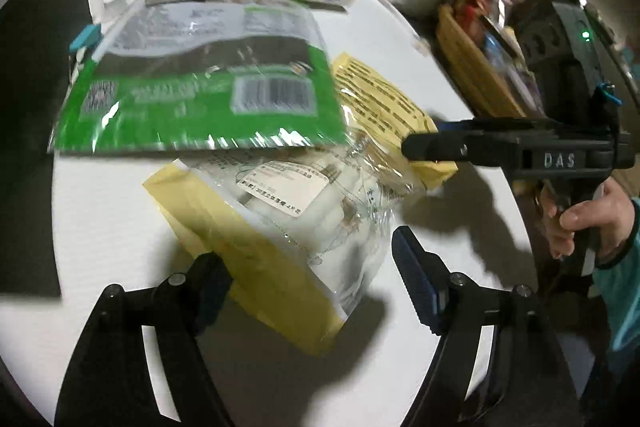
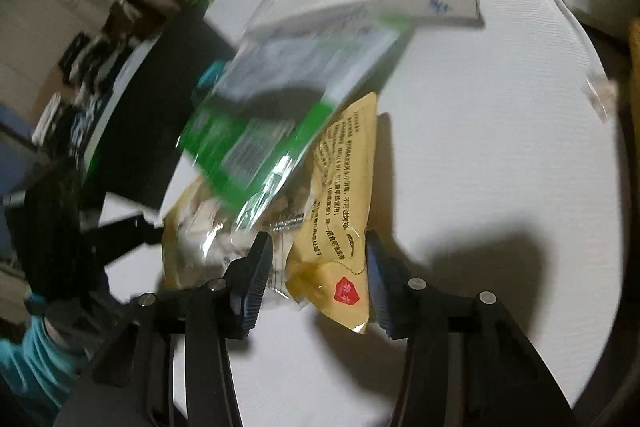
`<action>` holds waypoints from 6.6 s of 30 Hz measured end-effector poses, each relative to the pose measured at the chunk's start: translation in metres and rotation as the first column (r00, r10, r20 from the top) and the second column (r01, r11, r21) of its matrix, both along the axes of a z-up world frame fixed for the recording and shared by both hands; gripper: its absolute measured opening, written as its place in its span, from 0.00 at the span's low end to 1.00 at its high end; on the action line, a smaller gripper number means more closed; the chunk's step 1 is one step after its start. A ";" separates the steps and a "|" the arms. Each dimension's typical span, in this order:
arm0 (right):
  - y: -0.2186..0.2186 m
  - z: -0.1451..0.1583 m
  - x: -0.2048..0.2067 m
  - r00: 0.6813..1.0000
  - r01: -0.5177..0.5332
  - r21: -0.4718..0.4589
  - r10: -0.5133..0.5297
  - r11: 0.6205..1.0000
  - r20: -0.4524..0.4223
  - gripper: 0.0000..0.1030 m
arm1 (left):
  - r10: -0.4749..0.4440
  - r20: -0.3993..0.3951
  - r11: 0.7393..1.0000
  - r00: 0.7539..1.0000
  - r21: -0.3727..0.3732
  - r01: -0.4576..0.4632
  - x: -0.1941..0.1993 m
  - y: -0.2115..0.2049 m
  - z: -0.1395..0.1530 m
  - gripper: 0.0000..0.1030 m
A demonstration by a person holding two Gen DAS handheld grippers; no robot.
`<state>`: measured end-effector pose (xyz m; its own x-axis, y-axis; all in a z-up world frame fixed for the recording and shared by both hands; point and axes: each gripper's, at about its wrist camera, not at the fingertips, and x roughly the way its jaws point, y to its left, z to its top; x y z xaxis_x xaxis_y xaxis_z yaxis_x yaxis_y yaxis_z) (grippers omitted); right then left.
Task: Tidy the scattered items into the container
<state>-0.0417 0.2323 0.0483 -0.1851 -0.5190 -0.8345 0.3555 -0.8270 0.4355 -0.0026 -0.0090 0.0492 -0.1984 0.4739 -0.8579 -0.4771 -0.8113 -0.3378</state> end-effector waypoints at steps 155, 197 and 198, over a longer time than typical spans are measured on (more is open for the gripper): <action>-0.329 0.086 -0.057 0.891 -0.277 0.384 0.385 0.881 -0.241 0.67 | 0.274 -0.142 0.836 0.951 -0.454 -0.308 -0.171 -0.310 0.031 0.70; -0.385 0.050 -0.043 0.824 -0.419 0.445 0.537 0.791 -0.180 0.63 | 0.307 0.292 0.951 0.906 -0.056 -0.304 -0.194 -0.326 0.012 0.27; -0.385 0.049 -0.043 0.826 -0.419 0.438 0.534 0.795 -0.179 0.62 | 0.308 0.296 0.949 0.904 -0.025 -0.315 -0.194 -0.327 0.012 0.27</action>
<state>-0.0850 -0.1528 0.0970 -0.2489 -0.2724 -0.9294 0.8043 -0.5927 -0.0416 -0.1963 -0.3357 0.0611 -0.0811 0.4490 -0.8898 -0.0784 -0.8929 -0.4434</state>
